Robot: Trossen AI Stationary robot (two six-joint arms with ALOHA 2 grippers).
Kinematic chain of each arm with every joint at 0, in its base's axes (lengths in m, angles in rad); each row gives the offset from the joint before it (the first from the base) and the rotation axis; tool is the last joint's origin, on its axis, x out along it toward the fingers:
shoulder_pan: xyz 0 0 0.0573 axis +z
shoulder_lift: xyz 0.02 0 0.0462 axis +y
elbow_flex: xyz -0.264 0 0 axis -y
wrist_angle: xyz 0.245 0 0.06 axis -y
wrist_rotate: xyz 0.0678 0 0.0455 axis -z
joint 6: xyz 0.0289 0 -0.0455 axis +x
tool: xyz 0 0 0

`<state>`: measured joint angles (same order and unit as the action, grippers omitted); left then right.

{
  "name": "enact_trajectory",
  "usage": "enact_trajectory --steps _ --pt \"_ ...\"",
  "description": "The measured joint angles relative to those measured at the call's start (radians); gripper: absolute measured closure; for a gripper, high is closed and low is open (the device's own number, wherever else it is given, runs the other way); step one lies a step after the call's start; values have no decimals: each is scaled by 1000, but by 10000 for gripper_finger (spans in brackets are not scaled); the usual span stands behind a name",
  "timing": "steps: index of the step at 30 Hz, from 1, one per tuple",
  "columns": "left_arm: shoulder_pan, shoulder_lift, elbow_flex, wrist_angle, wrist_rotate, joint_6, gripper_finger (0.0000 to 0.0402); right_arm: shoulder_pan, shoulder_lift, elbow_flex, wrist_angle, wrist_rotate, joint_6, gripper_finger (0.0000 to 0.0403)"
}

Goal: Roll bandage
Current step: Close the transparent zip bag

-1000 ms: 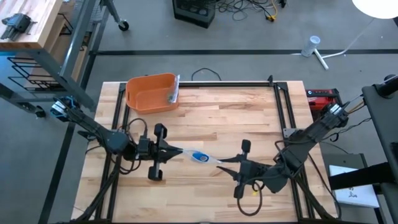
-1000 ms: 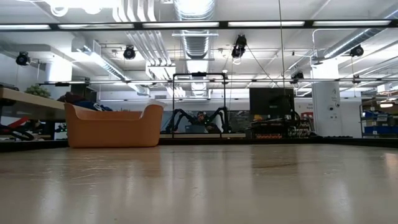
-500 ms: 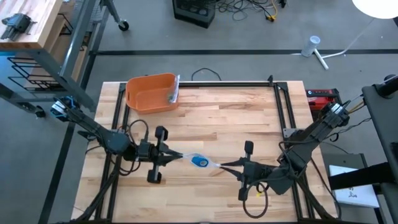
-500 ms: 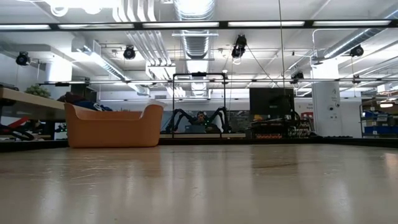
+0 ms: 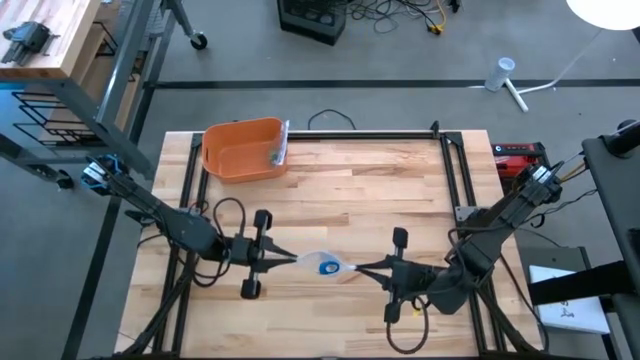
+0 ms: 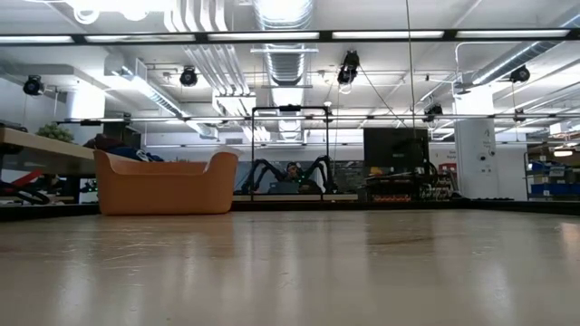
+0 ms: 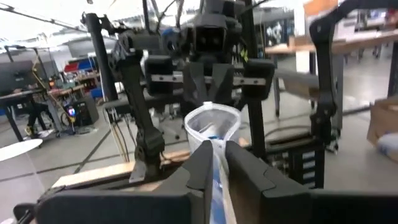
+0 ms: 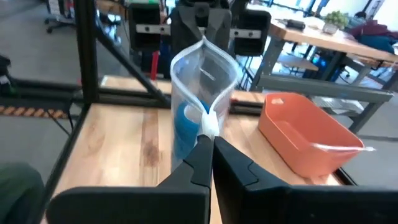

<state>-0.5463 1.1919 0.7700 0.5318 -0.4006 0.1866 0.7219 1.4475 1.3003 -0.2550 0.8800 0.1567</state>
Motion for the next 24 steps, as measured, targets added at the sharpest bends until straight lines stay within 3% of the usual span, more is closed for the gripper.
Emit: enact_trajectory --steps 10,13,18,24 --pt "8 79 0 -14 -52 15 287 -86 37 0 -342 -176 249 403" --pt "26 131 0 14 -110 0 258 -110 69 0 -366 -226 244 403" --pt "71 244 2 123 -113 -26 215 -142 118 1 -364 -262 227 403" --pt "98 368 92 62 -90 -69 167 -160 127 35 -402 -272 226 403"
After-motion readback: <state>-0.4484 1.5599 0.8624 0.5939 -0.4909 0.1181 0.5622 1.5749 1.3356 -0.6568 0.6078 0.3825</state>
